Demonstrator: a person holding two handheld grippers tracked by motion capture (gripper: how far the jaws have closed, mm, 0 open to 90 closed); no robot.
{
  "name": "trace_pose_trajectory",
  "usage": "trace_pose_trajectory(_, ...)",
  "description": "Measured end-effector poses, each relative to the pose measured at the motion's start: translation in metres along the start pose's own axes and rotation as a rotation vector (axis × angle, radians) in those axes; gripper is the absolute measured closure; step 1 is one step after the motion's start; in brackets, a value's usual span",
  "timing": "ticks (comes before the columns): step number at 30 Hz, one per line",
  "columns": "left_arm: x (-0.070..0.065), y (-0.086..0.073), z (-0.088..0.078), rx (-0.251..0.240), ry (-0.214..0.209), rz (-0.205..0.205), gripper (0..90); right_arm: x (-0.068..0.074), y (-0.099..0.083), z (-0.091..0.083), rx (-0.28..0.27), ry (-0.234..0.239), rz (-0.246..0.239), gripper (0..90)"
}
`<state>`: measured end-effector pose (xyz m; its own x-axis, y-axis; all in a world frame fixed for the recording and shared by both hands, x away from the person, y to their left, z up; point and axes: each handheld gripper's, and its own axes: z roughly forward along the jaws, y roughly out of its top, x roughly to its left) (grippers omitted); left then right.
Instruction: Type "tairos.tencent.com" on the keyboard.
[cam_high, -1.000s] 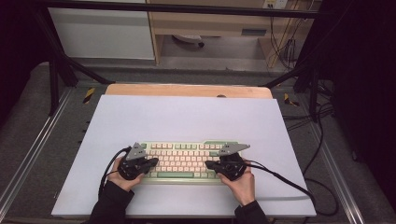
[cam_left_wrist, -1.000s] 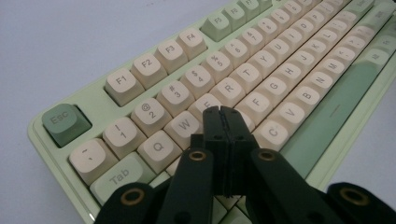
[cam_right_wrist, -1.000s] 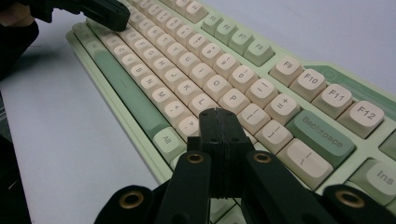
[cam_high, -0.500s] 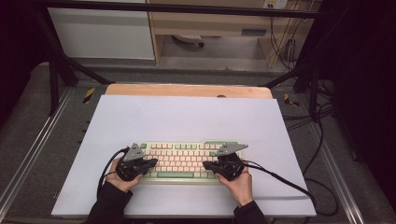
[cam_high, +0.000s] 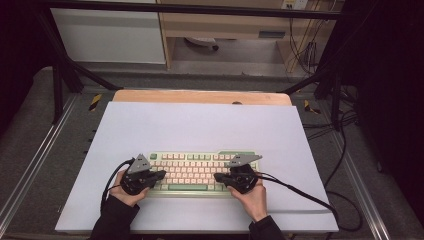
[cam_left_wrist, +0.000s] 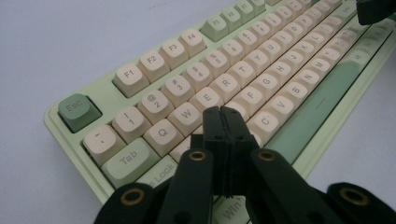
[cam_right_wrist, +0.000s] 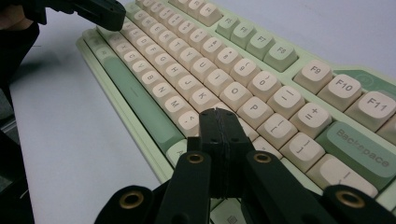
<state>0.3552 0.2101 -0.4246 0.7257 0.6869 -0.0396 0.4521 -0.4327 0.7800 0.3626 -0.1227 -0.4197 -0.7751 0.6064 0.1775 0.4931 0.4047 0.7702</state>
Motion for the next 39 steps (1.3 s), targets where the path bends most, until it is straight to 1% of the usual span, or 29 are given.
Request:
trace_pose_trajectory(5, 0.000, 0.000, 0.000, 0.000, -0.001, -0.001, 89.5, 0.002, 0.000, 0.005, 0.013, 0.004, -0.006, 90.0)
trace_pose_trajectory(12, 0.000, 0.000, 0.001, 0.000, -0.002, 0.001, 89.4, 0.002, -0.001, 0.011, 0.014, 0.017, -0.013, 90.0)
trace_pose_trajectory(15, 0.000, 0.000, 0.001, 0.000, -0.002, 0.001, 89.4, 0.003, -0.002, 0.012, 0.018, 0.017, -0.006, 90.0)
trace_pose_trajectory(25, 0.000, 0.000, 0.001, 0.005, -0.005, 0.003, 89.5, 0.003, -0.003, 0.016, 0.031, 0.023, -0.013, 90.0)
trace_pose_trajectory(39, 0.000, 0.000, 0.001, 0.002, -0.003, 0.003, 89.5, 0.003, -0.004, 0.017, 0.030, 0.021, -0.013, 90.0)
